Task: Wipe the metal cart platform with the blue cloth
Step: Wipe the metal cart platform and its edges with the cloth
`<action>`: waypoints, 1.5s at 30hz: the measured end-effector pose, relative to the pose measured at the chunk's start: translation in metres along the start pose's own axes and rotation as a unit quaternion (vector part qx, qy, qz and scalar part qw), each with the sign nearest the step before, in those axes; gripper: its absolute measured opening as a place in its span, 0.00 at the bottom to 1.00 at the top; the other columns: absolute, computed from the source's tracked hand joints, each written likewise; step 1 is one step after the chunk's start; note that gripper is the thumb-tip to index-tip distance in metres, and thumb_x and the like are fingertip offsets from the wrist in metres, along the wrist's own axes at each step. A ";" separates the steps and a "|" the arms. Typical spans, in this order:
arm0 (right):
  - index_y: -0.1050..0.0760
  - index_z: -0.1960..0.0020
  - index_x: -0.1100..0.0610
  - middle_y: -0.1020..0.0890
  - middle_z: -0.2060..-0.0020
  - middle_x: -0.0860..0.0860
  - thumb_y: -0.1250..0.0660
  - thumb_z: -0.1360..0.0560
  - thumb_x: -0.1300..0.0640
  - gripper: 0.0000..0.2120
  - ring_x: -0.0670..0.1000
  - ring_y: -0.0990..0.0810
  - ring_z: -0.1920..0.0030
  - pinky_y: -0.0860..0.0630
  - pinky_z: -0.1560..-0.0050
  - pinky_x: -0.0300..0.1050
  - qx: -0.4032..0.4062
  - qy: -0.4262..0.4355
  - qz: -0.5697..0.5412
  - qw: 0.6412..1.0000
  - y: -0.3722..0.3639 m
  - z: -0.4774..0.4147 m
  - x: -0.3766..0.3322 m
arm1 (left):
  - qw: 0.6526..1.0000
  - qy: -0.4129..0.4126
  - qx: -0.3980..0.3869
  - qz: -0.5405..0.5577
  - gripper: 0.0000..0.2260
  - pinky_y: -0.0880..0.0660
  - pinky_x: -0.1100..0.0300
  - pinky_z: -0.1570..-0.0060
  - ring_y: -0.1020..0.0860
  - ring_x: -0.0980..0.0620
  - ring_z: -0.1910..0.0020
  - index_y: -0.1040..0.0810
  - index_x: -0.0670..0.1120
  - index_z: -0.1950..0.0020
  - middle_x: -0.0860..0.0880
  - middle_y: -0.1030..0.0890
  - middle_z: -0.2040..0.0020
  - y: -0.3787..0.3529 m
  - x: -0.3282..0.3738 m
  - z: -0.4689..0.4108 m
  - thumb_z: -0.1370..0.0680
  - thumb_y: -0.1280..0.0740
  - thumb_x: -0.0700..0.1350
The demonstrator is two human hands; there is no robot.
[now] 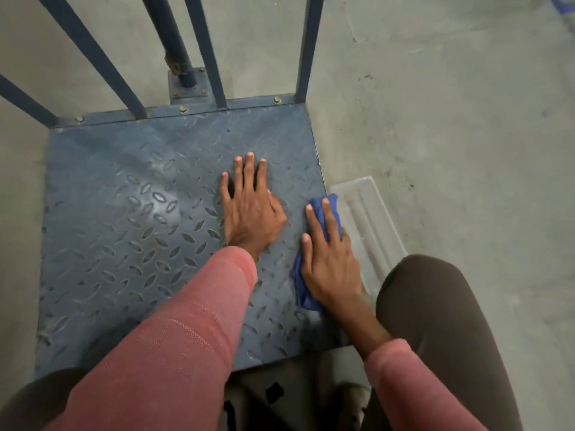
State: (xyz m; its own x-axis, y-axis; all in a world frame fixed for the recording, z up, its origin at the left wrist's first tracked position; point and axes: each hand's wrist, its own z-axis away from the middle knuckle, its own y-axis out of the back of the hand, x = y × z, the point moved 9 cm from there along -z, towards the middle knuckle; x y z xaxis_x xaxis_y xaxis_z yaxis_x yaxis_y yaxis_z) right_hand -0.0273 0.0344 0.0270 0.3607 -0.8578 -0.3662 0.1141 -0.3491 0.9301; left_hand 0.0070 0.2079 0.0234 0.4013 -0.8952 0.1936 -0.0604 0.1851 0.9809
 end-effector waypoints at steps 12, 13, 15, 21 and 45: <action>0.45 0.20 0.44 0.49 0.19 0.47 0.51 0.16 0.43 0.25 0.65 0.20 0.45 0.25 0.45 0.56 0.000 -0.035 -0.014 0.999 -0.025 -0.167 -0.006 | 0.999 -0.011 0.025 0.024 0.32 0.50 0.41 0.19 0.47 0.46 0.16 0.39 0.48 0.17 0.46 0.43 0.16 -0.006 -0.004 0.001 0.23 0.51 0.52; 0.44 0.20 0.44 0.48 0.19 0.46 0.51 0.16 0.43 0.25 0.65 0.20 0.44 0.25 0.44 0.56 0.002 -0.037 -0.011 0.999 -0.025 -0.167 -0.005 | 0.999 -0.016 0.029 0.022 0.32 0.50 0.41 0.18 0.48 0.45 0.16 0.40 0.48 0.17 0.45 0.43 0.15 -0.007 -0.004 0.002 0.23 0.52 0.52; 0.44 0.21 0.41 0.47 0.19 0.45 0.52 0.16 0.42 0.24 0.66 0.21 0.42 0.26 0.42 0.57 0.007 -0.041 -0.014 0.999 -0.025 -0.149 -0.003 | 0.999 -0.025 0.031 0.024 0.31 0.51 0.41 0.18 0.48 0.45 0.16 0.41 0.47 0.17 0.44 0.44 0.15 -0.009 -0.003 0.003 0.20 0.53 0.52; 0.44 0.21 0.40 0.44 0.20 0.43 0.52 0.16 0.43 0.23 0.63 0.26 0.38 0.29 0.41 0.58 0.092 -0.121 0.041 0.987 -0.015 -0.022 -0.005 | 0.998 -0.043 0.037 0.025 0.27 0.53 0.40 0.18 0.49 0.43 0.16 0.44 0.45 0.16 0.44 0.46 0.15 -0.018 -0.012 0.038 0.14 0.52 0.52; 0.44 0.22 0.36 0.46 0.20 0.41 0.50 0.16 0.43 0.23 0.58 0.27 0.31 0.30 0.35 0.55 0.044 -0.156 -0.046 0.986 0.004 0.117 0.027 | 0.984 -0.164 -0.069 -0.028 0.30 0.55 0.38 0.19 0.54 0.45 0.15 0.51 0.43 0.15 0.45 0.52 0.14 -0.008 -0.058 0.216 0.16 0.57 0.55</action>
State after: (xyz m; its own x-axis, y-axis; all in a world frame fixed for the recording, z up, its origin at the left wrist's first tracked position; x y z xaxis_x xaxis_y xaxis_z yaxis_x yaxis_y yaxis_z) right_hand -0.1255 -0.0339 0.0177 0.0480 -0.8907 -0.4520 0.0481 -0.4500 0.8918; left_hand -0.2133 0.1708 0.0089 0.0819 -0.9842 0.1570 0.0883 0.1641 0.9825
